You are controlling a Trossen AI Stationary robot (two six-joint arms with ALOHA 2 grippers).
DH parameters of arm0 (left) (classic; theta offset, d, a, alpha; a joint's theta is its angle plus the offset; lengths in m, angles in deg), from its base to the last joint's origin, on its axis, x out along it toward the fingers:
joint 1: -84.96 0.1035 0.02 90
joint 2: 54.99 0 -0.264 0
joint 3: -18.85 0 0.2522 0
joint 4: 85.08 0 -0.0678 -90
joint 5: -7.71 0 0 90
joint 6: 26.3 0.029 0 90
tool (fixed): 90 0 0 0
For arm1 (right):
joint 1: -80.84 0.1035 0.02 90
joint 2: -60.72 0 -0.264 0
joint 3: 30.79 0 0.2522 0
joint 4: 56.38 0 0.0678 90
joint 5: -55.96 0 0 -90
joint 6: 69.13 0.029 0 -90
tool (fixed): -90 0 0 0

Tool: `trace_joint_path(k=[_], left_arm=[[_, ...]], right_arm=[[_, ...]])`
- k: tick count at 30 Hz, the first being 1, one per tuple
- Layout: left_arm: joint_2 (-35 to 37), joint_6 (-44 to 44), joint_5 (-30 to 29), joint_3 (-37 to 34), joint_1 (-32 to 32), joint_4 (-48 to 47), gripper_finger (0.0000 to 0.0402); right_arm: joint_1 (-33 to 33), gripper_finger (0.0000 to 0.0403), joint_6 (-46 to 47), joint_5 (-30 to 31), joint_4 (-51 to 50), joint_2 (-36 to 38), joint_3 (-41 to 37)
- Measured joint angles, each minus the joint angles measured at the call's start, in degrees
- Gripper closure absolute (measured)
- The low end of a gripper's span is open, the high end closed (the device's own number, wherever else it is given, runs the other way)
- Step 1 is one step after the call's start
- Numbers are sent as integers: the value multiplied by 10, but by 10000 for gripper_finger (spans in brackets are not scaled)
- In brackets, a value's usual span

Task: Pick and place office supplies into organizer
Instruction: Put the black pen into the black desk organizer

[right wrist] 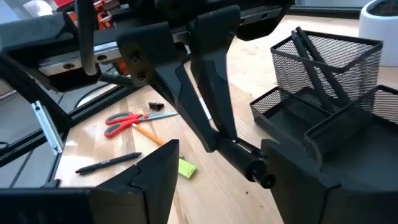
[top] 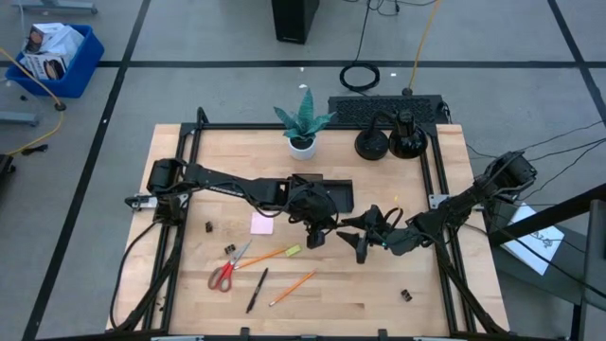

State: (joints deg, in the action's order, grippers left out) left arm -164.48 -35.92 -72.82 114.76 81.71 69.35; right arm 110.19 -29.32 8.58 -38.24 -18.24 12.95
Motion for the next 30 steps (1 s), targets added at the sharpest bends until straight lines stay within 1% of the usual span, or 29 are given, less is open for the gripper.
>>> trace_joint_path(k=[5, 10, 13, 16, 19, 23, 25, 27, 29, 30], left_arm=[[0, 0, 2, 0, 0, 0, 377], [0, 0, 4, 0, 0, 1, 387], [1, 0, 5, 0, 0, 1, 388], [1, 0, 4, 0, 0, 1, 379], [1, -1, 4, 0, 0, 2, 378], [1, -1, -1, 0, 0, 2, 395], [1, -4, -1, 0, 0, 10, 399], [1, -10, 0, 0, 0, 16, 399], [1, -15, 3, -1, 0, 17, 397], [1, -15, 1, -1, 0, 16, 397]], right_arm=[[0, 227, 0, -21, 0, 0, 0], [0, 274, -2, -22, 2, 0, 0], [-3, 295, -4, -22, 12, 0, -1], [-4, 303, -10, -22, 23, 0, -1], [-8, 302, -15, -22, 33, 0, -1], [-15, 297, -13, -23, 41, 0, -1], [-19, 304, -10, -24, 44, 0, 0], [-24, 324, -10, -25, 52, 0, 0], [-32, 360, -14, -41, 63, 0, 0], [-36, 372, -16, -53, 65, 0, -1]])
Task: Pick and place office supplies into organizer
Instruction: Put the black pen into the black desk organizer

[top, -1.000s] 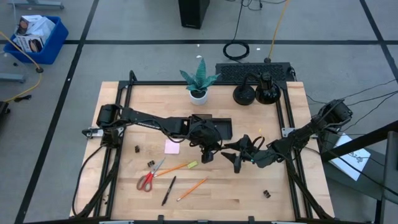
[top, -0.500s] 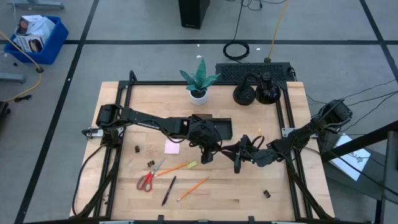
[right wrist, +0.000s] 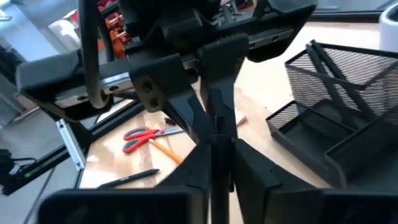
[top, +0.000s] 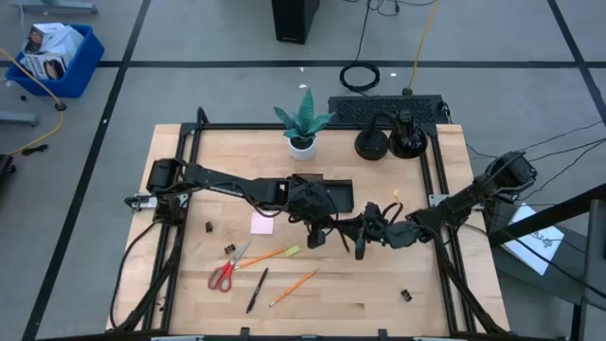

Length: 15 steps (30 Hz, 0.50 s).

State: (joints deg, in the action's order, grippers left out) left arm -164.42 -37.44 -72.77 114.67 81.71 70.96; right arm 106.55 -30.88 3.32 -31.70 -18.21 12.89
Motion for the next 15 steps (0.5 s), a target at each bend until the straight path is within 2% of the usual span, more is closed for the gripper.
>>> trace_joint_path(k=[7, 15], left_arm=[[-1, -14, -2, 0, 0, 9, 395], [-1, -9, -13, 29, 0, -47, 389]], right_arm=[[-9, 372, 14, -13, -4, 1, 0], [-10, 372, -8, -1, 24, -1, 0]])
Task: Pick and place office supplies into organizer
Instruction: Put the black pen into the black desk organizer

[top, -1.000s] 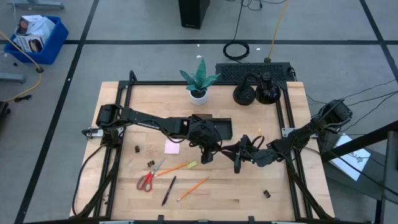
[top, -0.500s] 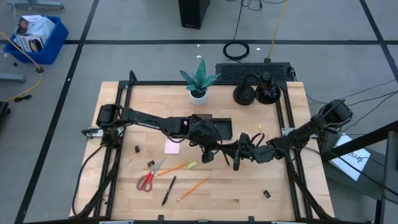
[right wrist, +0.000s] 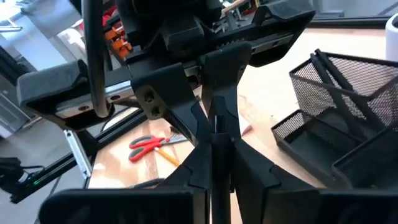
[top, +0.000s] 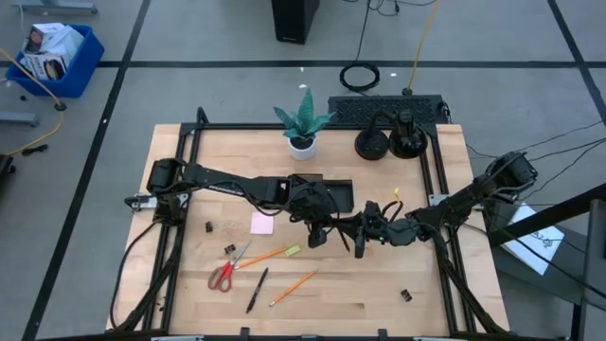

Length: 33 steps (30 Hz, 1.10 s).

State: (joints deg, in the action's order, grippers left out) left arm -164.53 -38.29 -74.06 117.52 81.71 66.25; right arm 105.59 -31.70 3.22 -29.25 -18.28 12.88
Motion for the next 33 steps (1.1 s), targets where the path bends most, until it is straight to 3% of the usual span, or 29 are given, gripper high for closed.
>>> trace_joint_path(k=[11, 17, 22, 28, 33], left_arm=[[1, 8, -6, 2, 9, -43, 397], [1, -21, -9, 2, 26, -101, 377], [24, -61, -10, -18, 29, -89, 380], [148, -128, -73, -137, 38, 35, 398], [275, -162, -87, -249, 52, 143, 384]], right_arm=[[-3, 372, -6, 1, 2, 0, 0], [-8, 372, -15, 2, 2, 0, 0], [-22, 372, -26, 4, 7, 0, 0], [-41, 372, -28, 4, 9, 0, 1], [-60, 372, -44, -3, 40, 0, 1]])
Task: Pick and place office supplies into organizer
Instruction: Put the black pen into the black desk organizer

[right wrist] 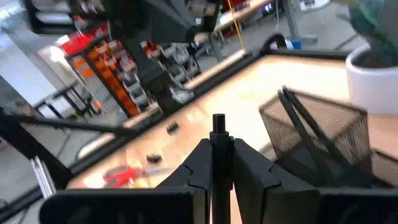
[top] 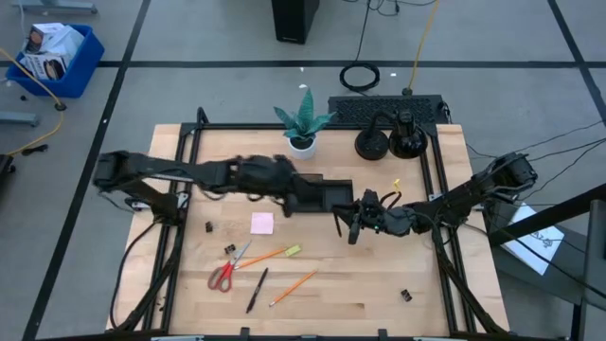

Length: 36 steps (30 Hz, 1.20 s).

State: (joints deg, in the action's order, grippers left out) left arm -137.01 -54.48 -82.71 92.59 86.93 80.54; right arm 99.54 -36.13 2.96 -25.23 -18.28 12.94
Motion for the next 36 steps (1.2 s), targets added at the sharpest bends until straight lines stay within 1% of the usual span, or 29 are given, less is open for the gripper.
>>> trace_joint_path(k=[2, 3, 5, 6, 8, 9, 11, 13, 16, 19, 23, 26, 30, 33, 36], left_arm=[[44, 3, -21, -37, 1, 48, 374], [71, 7, -36, -57, 1, 57, 371], [118, 10, -62, -90, 2, 60, 365], [138, 5, -70, -105, 2, 73, 362], [179, -11, -82, -141, 4, 60, 359], [194, -20, -88, -155, 4, 63, 358], [230, -44, -104, -184, 4, 66, 358], [266, -72, -126, -215, 5, 78, 360], [313, -88, -139, -256, 5, 94, 366], [348, -105, -150, -276, 5, 114, 371], [370, -106, -152, -280, 5, 107, 380], [372, -103, -152, -279, 5, 110, 388], [372, -101, -152, -280, 4, 111, 398], [372, -103, -149, -280, 4, 112, 398], [372, -108, -146, -280, 4, 112, 388]], right_arm=[[-11, 372, -13, -19, 19, 0, 0], [-18, 372, -20, -28, 29, 0, 0], [-32, 372, -36, -39, 49, 0, 1], [-40, 372, -45, -41, 54, 0, 1], [-57, 374, -62, -43, 62, 0, 2], [-67, 381, -71, -43, 64, 0, 2], [-89, 385, -91, -53, 73, 0, 2], [-114, 385, -102, -77, 78, 0, 3], [-148, 384, -116, -114, 78, 0, 7], [-179, 384, -128, -140, 79, 0, 18], [-214, 384, -145, -168, 80, 0, 35], [-235, 384, -161, -192, 80, 0, 48], [-255, 384, -183, -194, 73, -4, 62], [-266, 384, -195, -196, 73, -15, 70], [-277, 384, -198, -213, 71, -40, 79]])
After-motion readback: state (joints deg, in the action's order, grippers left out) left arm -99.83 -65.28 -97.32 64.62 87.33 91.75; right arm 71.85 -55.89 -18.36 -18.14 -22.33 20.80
